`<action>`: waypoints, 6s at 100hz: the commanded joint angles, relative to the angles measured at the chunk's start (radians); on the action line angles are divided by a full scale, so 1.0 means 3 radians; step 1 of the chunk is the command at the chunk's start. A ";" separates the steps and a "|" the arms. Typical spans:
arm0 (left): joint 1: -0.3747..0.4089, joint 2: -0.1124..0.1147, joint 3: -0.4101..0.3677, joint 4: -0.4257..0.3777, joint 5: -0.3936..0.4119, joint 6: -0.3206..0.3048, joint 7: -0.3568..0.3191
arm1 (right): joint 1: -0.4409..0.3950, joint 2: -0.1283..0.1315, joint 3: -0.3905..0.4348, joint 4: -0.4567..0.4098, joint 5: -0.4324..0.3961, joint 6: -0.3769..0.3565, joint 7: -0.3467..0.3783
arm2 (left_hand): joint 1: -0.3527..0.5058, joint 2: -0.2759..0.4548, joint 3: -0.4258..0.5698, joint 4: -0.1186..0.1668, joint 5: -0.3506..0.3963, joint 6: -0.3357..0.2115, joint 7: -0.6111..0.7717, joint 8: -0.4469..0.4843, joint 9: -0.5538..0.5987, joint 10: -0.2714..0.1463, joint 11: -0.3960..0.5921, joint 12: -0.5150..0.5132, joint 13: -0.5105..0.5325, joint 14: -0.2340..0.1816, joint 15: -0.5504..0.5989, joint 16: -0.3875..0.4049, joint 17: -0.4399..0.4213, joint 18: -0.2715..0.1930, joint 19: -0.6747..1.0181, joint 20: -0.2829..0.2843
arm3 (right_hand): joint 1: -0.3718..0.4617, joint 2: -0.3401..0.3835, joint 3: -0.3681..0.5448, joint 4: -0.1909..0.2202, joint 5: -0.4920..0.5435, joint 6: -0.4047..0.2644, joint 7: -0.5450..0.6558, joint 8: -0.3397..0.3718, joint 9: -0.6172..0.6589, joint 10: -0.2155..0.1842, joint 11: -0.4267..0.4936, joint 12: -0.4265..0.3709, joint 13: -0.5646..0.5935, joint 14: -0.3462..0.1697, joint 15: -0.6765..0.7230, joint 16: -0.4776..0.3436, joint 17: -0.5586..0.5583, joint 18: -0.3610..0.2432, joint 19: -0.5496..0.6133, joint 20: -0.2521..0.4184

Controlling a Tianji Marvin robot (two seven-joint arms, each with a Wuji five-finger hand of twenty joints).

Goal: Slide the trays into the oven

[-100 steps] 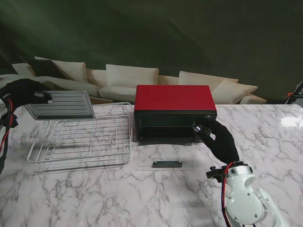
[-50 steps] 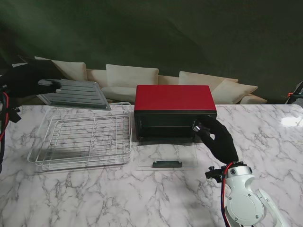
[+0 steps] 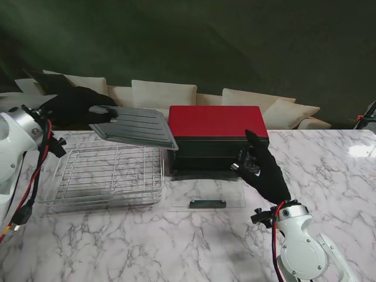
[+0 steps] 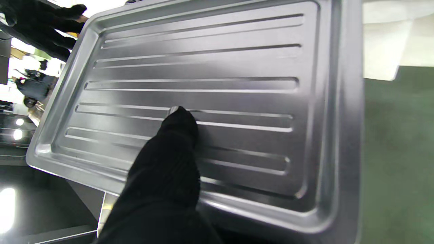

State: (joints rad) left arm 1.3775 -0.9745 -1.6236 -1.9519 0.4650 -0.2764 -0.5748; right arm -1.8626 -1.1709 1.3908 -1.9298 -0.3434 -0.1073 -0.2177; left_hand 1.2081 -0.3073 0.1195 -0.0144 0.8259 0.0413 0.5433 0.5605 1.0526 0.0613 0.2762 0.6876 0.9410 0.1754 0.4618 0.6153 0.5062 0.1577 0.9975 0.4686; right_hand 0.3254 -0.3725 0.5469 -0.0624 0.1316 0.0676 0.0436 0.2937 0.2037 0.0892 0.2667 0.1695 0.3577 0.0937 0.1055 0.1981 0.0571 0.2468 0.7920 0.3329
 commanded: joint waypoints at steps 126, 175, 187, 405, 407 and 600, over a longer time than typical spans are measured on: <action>-0.0799 -0.0203 0.1648 0.0604 -0.0252 0.0707 0.0230 | 0.0398 0.0047 -0.0450 0.0195 0.0240 0.0088 0.0367 | 0.0223 0.0191 0.0298 0.0074 0.0225 -0.0083 0.0164 0.0114 0.0100 0.0049 -0.0017 -0.0041 0.0067 0.0145 0.0098 -0.0012 0.0031 -0.0039 0.0195 -0.0084 | 0.0075 -0.0365 0.0665 -0.0194 0.0176 0.0391 0.1627 0.0397 0.0310 0.0305 0.1248 0.0503 0.1005 0.0066 0.0778 0.0201 0.1266 -0.0411 0.0973 -0.0102; -0.0897 -0.0223 0.1830 0.0676 -0.0331 0.0775 0.0241 | 0.0465 0.0030 -0.0544 0.0253 0.0334 0.0137 0.0348 | 0.0219 0.0186 0.0310 0.0079 0.0226 -0.0078 0.0160 0.0113 0.0100 0.0059 -0.0016 -0.0049 0.0066 0.0146 0.0100 -0.0014 0.0025 -0.0031 0.0199 -0.0087 | 0.1057 0.0270 0.0605 -0.0179 0.0689 0.0301 0.2107 0.0367 0.1168 0.0309 0.1848 0.0793 0.1859 0.0132 0.1331 0.0556 0.2037 -0.0323 0.1574 -0.0019; -0.0904 -0.0225 0.1856 0.0686 -0.0366 0.0794 0.0237 | 0.0481 0.0013 -0.0568 0.0272 0.0407 0.0134 0.0314 | 0.0218 0.0188 0.0314 0.0082 0.0223 -0.0074 0.0155 0.0109 0.0097 0.0067 -0.0019 -0.0054 0.0063 0.0148 0.0098 -0.0015 0.0022 -0.0031 0.0199 -0.0088 | 0.1438 0.0390 0.0409 -0.0280 0.0959 0.0223 0.2392 0.0166 0.1567 0.0283 0.1939 0.0945 0.2254 0.0168 0.1565 0.0735 0.2356 -0.0256 0.1846 0.0099; 0.0322 -0.0314 0.0555 0.0704 0.0180 0.0154 0.1241 | -0.0128 -0.0153 0.0224 -0.0413 0.2523 0.1699 0.0458 | -0.0941 0.0927 -0.0453 0.0076 -0.0643 0.0175 -0.0986 -0.0154 -0.1607 0.0282 -0.0501 -0.1263 -0.1576 0.0221 -0.0843 -0.0582 -0.1403 0.0479 -0.1375 0.0048 | 0.1848 -0.0197 0.1540 -0.0536 0.2119 -0.0132 0.3277 0.0600 0.2957 0.0394 0.2567 0.1746 0.3176 0.0170 0.3612 0.1385 0.3612 0.0119 0.3174 0.0805; 0.0342 -0.0316 0.0542 0.0710 0.0189 0.0149 0.1257 | -0.0133 -0.0155 0.0239 -0.0409 0.2535 0.1726 0.0460 | -0.0935 0.0925 -0.0452 0.0077 -0.0643 0.0171 -0.0983 -0.0144 -0.1601 0.0285 -0.0500 -0.1259 -0.1575 0.0222 -0.0843 -0.0580 -0.1403 0.0478 -0.1373 0.0051 | 0.1848 -0.0196 0.1539 -0.0534 0.2119 -0.0130 0.3277 0.0601 0.2958 0.0396 0.2572 0.1748 0.3178 0.0168 0.3617 0.1385 0.3615 0.0115 0.3181 0.0805; 0.0401 -0.0312 0.0417 0.0756 0.0208 0.0208 0.1243 | 0.0884 -0.0336 0.0103 0.0894 0.3330 0.2975 0.0703 | -0.0890 0.0900 -0.0451 0.0084 -0.0585 0.0199 -0.1006 -0.0017 -0.1484 0.0294 -0.0492 -0.1200 -0.1535 0.0249 -0.0839 -0.0547 -0.1408 0.0504 -0.1424 0.0117 | 0.1819 -0.0116 0.1394 -0.0483 0.2134 -0.0352 0.3260 0.0781 0.2926 0.0237 0.2622 0.1976 0.3182 0.0016 0.3872 0.1407 0.3661 -0.0195 0.3397 0.0780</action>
State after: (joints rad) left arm 1.5001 -1.0686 -1.5009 -1.7261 0.5302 -0.2131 -0.1860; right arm -1.6010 -1.2668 1.4203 -1.6715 0.6524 0.7894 -0.0127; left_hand 0.9133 -0.0632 0.0051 0.0204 0.6263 0.0929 0.2440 0.5415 0.5866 0.1452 0.1276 0.3239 0.4626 0.2484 0.2058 0.4379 0.0996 0.2772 0.5891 0.4833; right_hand 0.8101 -0.4815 0.9085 -0.2554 0.7102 0.1162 0.9630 0.4738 1.0402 0.2405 0.9602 0.7351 1.2840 0.1060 1.2348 0.6018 1.0980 0.2636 1.7144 0.5618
